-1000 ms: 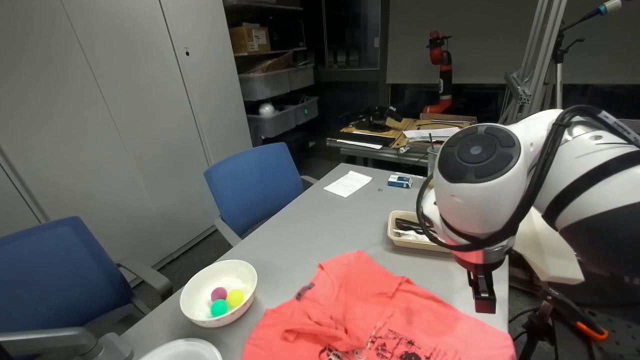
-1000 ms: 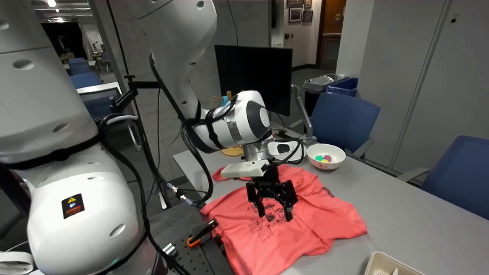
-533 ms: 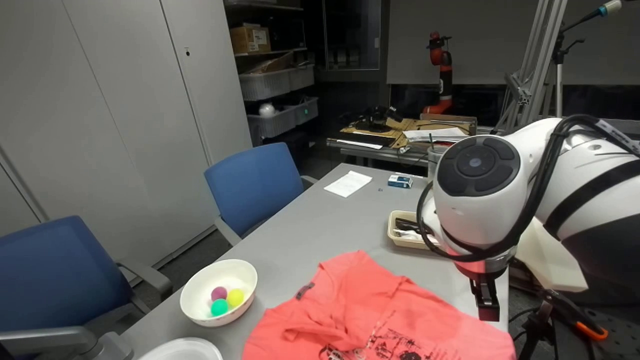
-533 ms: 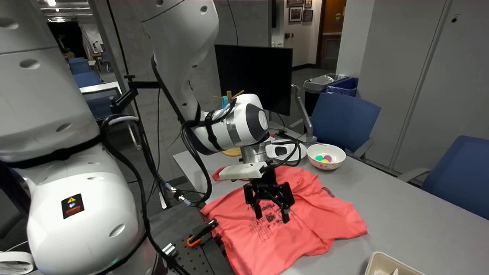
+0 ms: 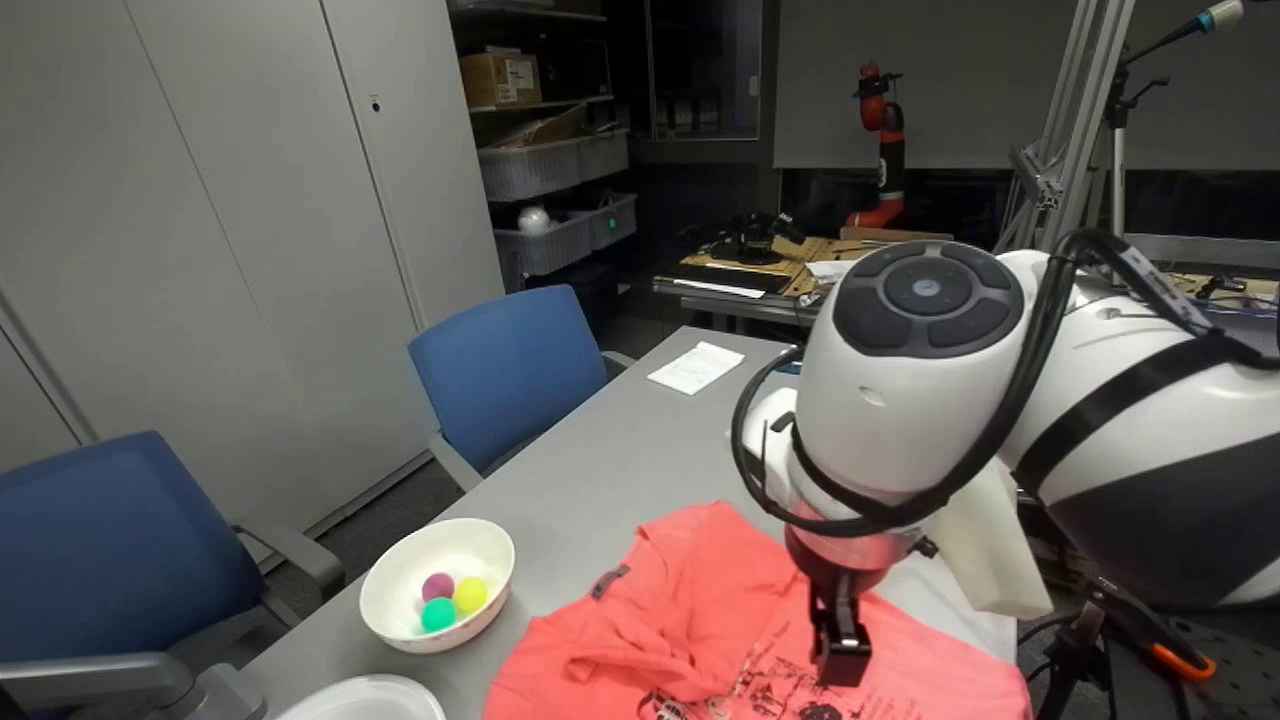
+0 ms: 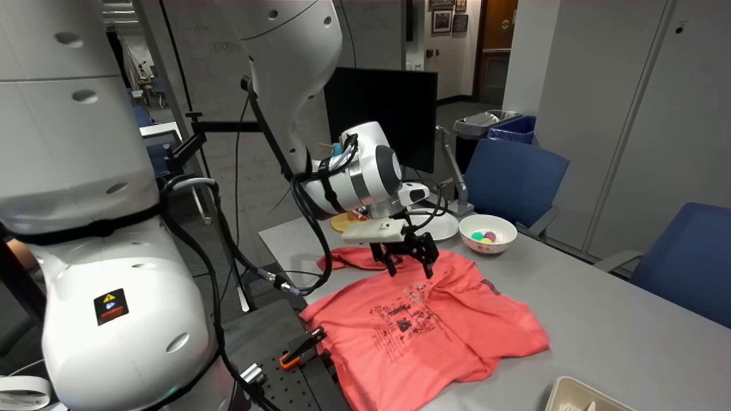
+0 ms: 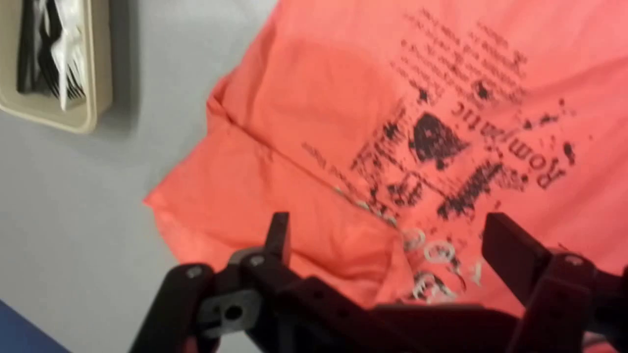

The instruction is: Unfold the T-shirt on the table

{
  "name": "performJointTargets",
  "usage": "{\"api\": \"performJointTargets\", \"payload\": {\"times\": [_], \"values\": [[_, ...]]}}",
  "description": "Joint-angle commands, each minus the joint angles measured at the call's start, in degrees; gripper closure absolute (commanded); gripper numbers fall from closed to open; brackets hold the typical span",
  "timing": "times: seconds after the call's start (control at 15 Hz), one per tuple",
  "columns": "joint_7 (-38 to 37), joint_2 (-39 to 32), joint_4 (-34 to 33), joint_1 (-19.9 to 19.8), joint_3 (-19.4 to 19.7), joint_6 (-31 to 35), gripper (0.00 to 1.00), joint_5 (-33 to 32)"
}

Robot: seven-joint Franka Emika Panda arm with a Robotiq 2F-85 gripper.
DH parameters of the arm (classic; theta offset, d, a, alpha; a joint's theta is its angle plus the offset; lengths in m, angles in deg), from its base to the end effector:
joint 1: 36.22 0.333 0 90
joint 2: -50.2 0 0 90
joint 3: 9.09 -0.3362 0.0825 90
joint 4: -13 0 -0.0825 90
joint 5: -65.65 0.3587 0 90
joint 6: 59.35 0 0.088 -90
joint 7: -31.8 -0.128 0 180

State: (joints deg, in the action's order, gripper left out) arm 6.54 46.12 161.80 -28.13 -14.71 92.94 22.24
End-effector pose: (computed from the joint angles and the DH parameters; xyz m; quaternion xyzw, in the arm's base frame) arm 0.4102 0.1136 0.2499 0.9580 0.2329 0.0524 0.1587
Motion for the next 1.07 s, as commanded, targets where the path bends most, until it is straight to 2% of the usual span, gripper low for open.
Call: {"api": "performJointTargets", "payload": {"times": [0.0, 0.13, 0.2, 0.27, 0.4, 0.6, 1.0], "values": [[2.38, -6.07, -7.13, -0.03, -0.75, 7.11, 0.0, 2.34], [5.53, -9.82, -10.0, -1.06, -1.31, 11.43, 0.0, 5.73], [6.8, -12.14, -11.56, -1.73, -1.94, 12.49, 0.0, 9.47], [3.25, -6.84, -7.62, -0.07, -0.64, 9.74, 0.0, 5.24], [5.06, -10.08, -9.85, -0.43, -0.75, 11.21, 0.0, 7.91], [5.09, -11.85, -11.06, -0.52, -0.78, 11.45, 0.0, 7.99], [4.55, -16.87, -17.89, 1.04, 2.51, 11.12, 0.0, -0.34]]}}
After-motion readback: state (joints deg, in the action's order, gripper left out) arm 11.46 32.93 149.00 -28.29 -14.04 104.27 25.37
